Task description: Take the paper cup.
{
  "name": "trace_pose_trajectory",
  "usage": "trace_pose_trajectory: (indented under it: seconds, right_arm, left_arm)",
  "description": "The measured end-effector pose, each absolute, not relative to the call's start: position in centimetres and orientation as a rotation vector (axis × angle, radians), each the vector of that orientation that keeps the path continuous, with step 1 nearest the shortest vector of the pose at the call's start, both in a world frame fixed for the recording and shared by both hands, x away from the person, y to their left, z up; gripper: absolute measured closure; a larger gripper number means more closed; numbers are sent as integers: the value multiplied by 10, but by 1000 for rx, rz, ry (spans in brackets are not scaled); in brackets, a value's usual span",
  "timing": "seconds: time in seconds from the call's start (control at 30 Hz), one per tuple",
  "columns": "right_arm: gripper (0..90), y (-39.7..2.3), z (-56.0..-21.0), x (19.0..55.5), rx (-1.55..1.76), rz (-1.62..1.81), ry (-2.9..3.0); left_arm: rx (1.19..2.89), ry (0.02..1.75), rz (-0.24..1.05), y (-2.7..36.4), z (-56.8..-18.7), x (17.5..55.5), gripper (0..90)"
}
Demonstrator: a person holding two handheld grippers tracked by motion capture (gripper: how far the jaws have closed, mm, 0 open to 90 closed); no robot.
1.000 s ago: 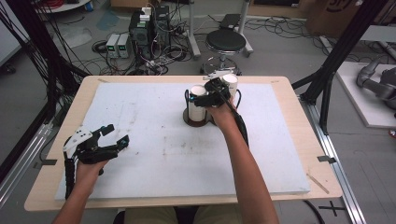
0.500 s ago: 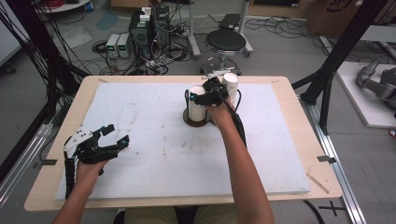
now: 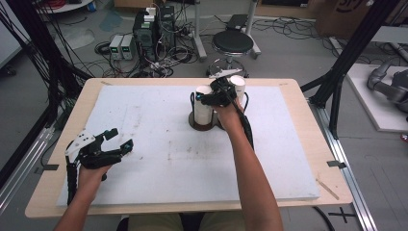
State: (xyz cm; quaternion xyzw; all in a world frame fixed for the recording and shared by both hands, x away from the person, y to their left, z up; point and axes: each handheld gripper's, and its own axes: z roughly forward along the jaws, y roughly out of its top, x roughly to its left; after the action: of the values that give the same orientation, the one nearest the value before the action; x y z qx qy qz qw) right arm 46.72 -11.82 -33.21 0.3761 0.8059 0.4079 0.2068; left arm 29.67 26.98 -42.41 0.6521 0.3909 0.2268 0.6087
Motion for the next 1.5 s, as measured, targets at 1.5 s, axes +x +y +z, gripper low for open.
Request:
trace_pose_trajectory:
  seconds: [1.5]
  right_arm:
    - [383, -194, -314, 336, 689, 1459, 2342]
  left_arm:
    - [1515, 816, 460, 263, -423, 292, 162]
